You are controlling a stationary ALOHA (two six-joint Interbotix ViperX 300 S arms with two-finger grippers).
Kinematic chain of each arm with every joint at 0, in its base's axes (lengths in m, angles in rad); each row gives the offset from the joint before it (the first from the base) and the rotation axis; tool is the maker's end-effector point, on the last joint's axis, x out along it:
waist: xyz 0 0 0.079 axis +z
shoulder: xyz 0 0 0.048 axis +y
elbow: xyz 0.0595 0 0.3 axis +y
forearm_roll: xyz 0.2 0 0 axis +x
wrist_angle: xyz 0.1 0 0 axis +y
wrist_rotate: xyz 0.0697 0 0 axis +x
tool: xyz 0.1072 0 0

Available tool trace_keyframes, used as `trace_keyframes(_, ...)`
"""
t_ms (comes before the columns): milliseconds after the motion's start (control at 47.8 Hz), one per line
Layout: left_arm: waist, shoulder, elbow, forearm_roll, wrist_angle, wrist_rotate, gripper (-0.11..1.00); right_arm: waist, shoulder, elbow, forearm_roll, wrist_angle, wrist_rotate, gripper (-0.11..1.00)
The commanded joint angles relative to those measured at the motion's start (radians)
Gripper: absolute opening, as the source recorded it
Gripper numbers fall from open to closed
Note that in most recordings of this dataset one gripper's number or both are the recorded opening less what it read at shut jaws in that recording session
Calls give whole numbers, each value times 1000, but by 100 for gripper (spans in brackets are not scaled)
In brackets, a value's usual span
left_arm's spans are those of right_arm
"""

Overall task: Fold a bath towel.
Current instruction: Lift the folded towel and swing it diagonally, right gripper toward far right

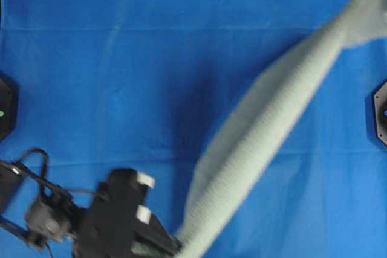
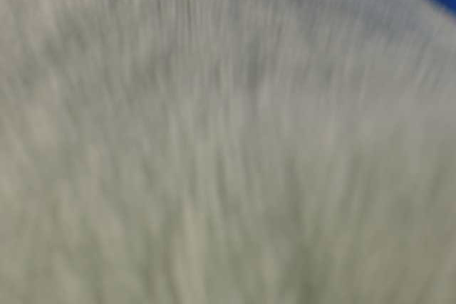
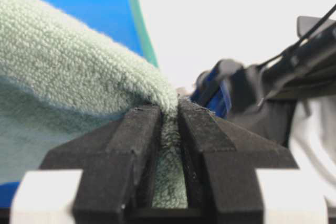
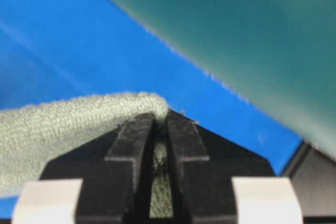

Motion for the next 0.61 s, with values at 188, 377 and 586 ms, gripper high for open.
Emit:
trace_keyframes(188,-31,-25,-20,-2,87,-8,11,69,127,-18,-153,117,52,8)
trace_keyframes(377,21,-166,178,-5,87,-46,11,-152,253,-25,-199,-135,11,8)
trace_keyframes(586,106,-328,463,-3,80,-193,11,-451,437,-25,-158,-598,-31,8)
